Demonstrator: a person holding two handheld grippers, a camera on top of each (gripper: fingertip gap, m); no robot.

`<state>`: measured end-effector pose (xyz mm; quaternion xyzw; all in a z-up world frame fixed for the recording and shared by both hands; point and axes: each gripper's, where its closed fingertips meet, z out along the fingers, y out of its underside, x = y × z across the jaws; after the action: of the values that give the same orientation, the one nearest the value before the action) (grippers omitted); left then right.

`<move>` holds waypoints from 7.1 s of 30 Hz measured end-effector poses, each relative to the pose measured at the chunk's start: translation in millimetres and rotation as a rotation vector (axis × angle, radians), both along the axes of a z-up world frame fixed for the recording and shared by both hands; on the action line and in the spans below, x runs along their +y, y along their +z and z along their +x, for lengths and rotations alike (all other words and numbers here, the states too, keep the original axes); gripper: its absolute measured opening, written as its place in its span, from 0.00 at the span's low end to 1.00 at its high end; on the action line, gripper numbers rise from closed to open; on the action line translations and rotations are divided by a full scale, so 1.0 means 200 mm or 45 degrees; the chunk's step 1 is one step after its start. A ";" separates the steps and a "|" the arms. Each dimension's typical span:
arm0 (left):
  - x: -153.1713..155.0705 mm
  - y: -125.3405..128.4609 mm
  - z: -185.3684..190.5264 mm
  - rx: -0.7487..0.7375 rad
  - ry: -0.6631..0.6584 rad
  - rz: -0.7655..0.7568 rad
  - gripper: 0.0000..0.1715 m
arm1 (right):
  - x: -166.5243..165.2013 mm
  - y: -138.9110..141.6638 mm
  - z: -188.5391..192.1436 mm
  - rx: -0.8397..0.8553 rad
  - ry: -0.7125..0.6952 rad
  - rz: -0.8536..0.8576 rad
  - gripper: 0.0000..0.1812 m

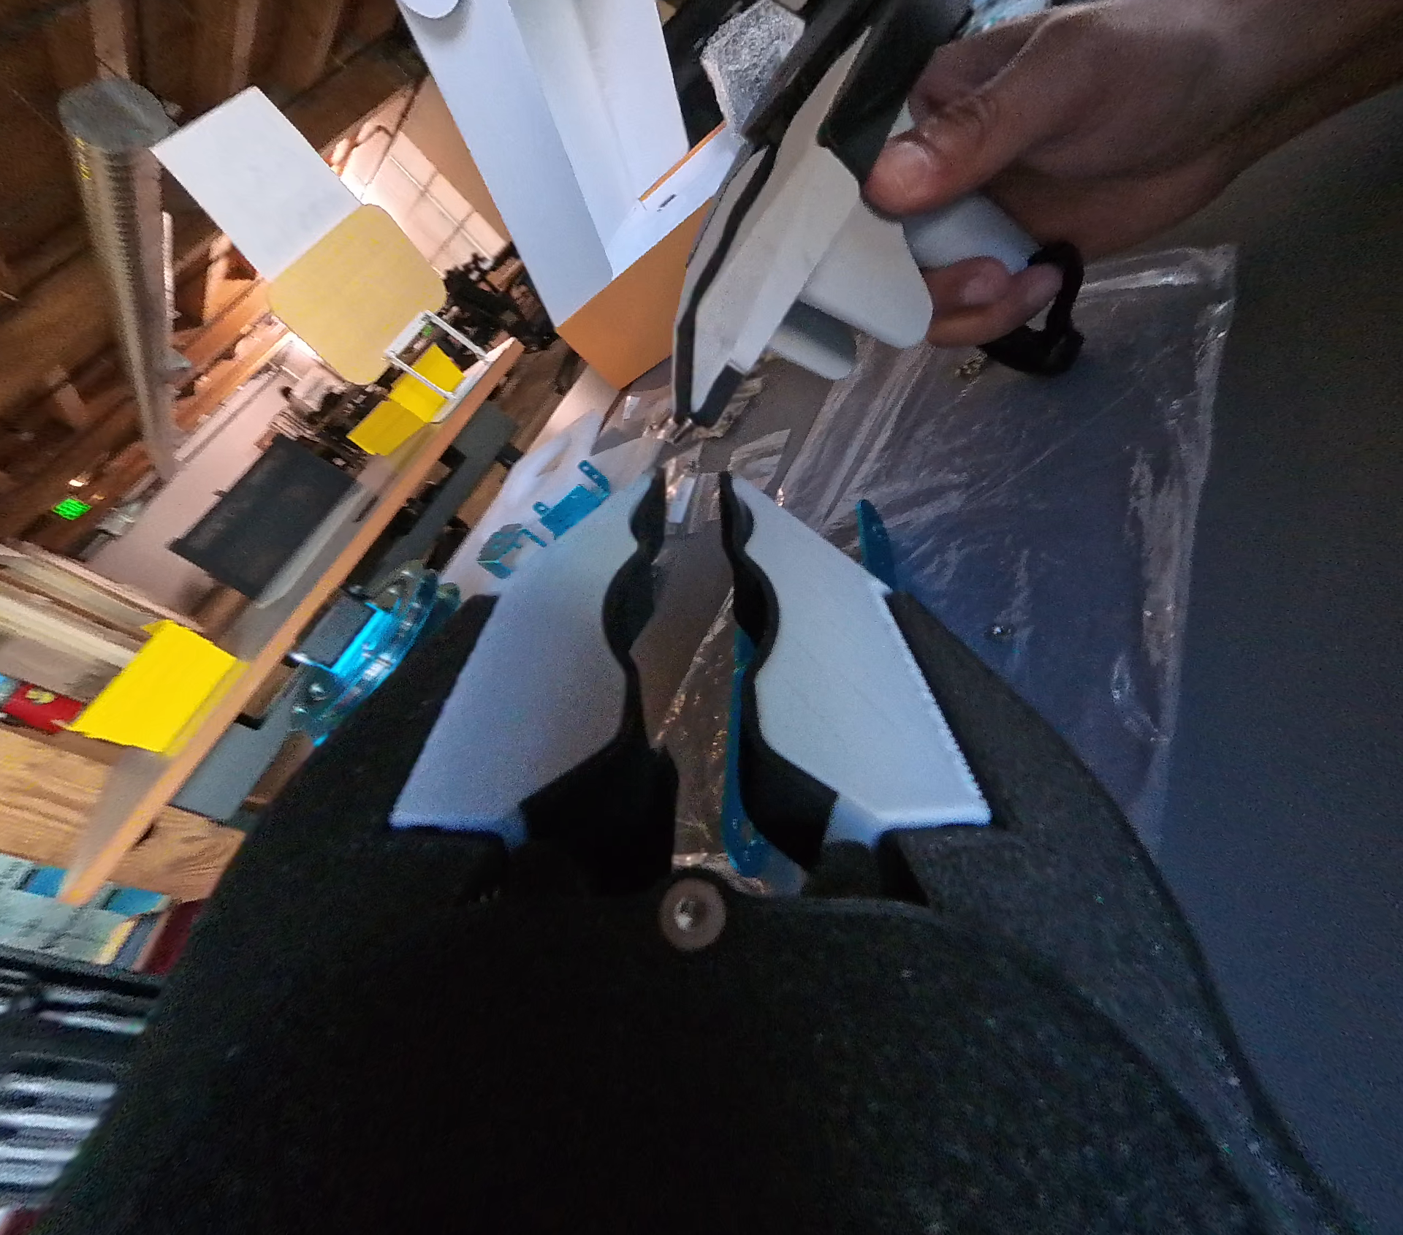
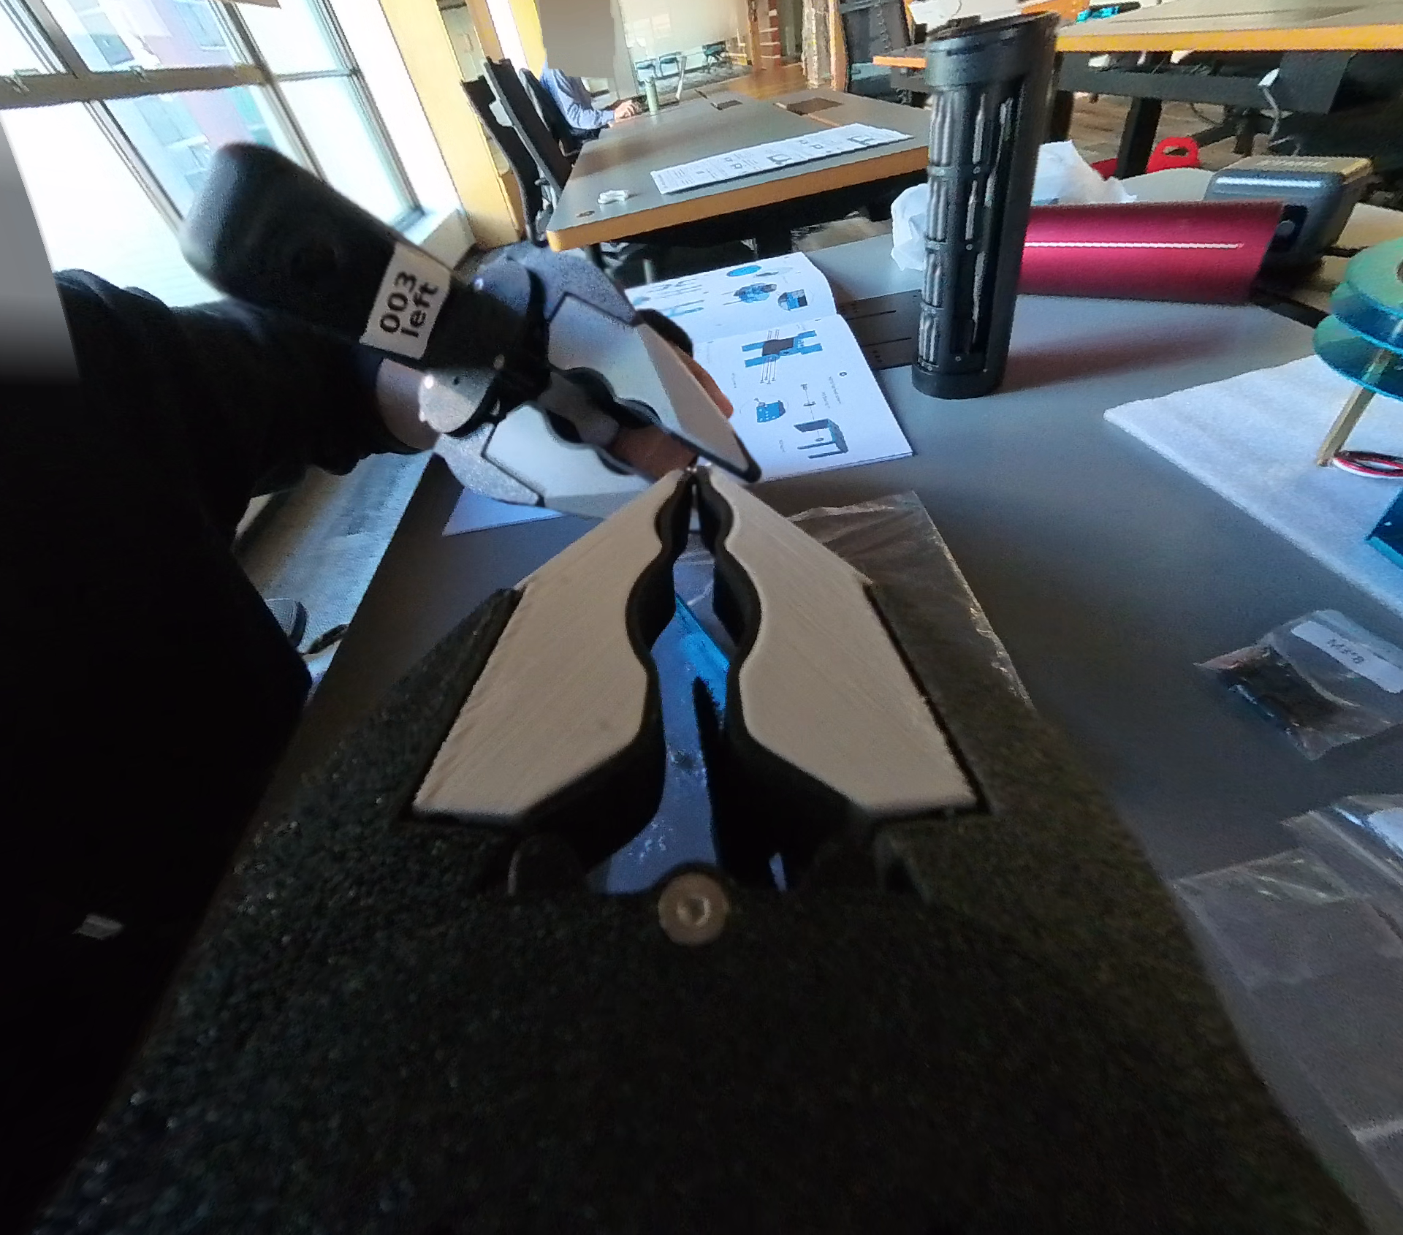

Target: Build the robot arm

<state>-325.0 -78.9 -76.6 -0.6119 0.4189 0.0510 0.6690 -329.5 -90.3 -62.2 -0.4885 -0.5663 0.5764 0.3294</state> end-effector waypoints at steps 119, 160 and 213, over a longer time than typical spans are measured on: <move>-0.09 -0.50 -0.18 -0.065 -0.017 -1.210 0.38 | 0.13 -0.52 -0.07 -0.939 0.170 -0.739 0.00; -0.10 -0.51 -0.16 -0.062 0.143 -1.226 0.38 | 0.12 -0.51 -0.06 -1.073 -0.206 -0.220 0.00; -0.01 0.00 -0.14 -0.382 -0.008 -0.552 0.00 | -0.08 -0.05 -0.01 -0.269 0.404 -0.032 0.00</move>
<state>-352.6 -80.6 -76.7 -0.7403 0.3181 -0.1335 0.5771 -331.5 -106.0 -71.3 -0.4551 -0.6604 0.5735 0.1670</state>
